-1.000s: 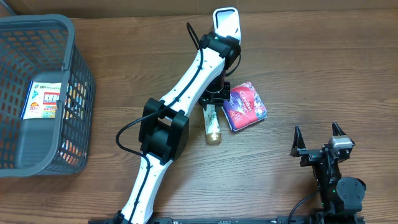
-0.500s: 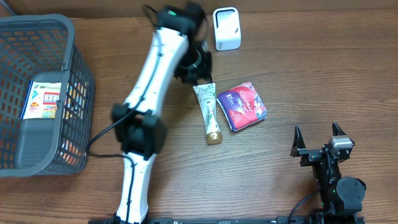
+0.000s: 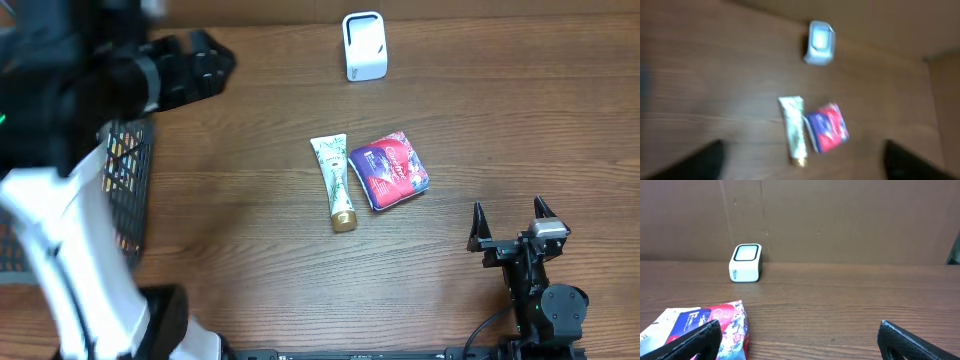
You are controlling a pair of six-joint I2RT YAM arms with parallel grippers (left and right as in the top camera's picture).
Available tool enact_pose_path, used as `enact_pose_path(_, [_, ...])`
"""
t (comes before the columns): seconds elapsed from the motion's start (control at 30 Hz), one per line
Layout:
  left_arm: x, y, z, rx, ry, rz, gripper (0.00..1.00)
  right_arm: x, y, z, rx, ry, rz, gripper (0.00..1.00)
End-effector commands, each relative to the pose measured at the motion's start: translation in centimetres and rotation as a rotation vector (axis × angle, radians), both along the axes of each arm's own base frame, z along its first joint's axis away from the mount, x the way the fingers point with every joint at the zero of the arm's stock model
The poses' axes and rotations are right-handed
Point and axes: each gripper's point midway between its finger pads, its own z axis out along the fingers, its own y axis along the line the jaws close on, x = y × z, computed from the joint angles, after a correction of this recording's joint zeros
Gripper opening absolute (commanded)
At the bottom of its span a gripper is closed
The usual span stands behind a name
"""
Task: Scan the item barcode
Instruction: 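Carry the Pantene tube out and set it beside the Carefree pack, then reach the left gripper into the basket and grasp the yellow wipes pack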
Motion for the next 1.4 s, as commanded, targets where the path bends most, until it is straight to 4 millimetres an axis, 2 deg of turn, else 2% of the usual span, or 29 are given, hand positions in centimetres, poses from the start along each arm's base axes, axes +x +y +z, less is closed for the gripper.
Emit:
enact_pose_path(0.0, [-2.9,9.0,2.3,0.161,-0.071,0.321,1.0,0.0,-0.3,-0.1,-0.005,-0.007,-0.015,1.0])
enact_pose_path(0.13, [-6.3,17.0,2.9,0.211,-0.058,0.662,1.0,0.0,-0.3,-0.1,-0.005,-0.007,-0.015,1.0])
enact_pose_path(0.2, [-7.6,19.9,2.5,0.179,-0.035,0.801,1.0,0.0,-0.3,-0.1,-0.004,-0.007,-0.015,1.0])
enact_pose_path(0.33, [-8.7,24.4,0.3,0.107,0.045,0.987,1.0,0.0,-0.3,-0.1,-0.004,-0.007,-0.015,1.0])
enact_pose_path(0.47, [-7.8,27.4,-3.5,0.048,0.169,1.064,1.0,0.0,-0.3,-0.1,-0.005,-0.006,-0.015,1.0])
enact_pose_path(0.53, [-6.7,28.3,-5.6,0.033,0.236,1.059,1.0,0.0,-0.3,-0.1,-0.004,-0.007,-0.015,1.0])
enact_pose_path(0.57, [-6.2,28.7,-6.7,0.022,0.268,1.052,0.94,0.0,-0.3,-0.1,-0.005,-0.006,-0.015,1.0])
enact_pose_path(0.6, [-5.0,29.1,-8.9,-0.01,0.328,1.031,0.88,0.0,-0.3,-0.1,-0.005,-0.006,-0.015,1.0])
enact_pose_path(0.63, [-4.4,29.3,-9.9,-0.028,0.353,1.02,0.87,0.0,-0.3,-0.1,-0.005,-0.006,-0.015,1.0])
enact_pose_path(0.77, [-2.5,30.3,-13.8,-0.078,0.445,0.993,0.87,0.0,-0.3,-0.1,-0.004,-0.007,-0.015,1.0])
enact_pose_path(0.97, [-1.2,31.4,-19.5,-0.11,0.599,0.974,0.87,0.0,-0.3,-0.1,-0.005,-0.007,-0.015,1.0])
enact_pose_path(1.13, [-0.4,31.6,-22.4,-0.143,0.663,0.958,0.87,0.0,-0.3,-0.1,-0.004,-0.007,-0.015,1.0])
enact_pose_path(1.37, [0.8,31.7,-24.5,-0.146,0.692,0.929,0.87,0.0,-0.3,-0.1,-0.004,-0.007,-0.015,1.0])
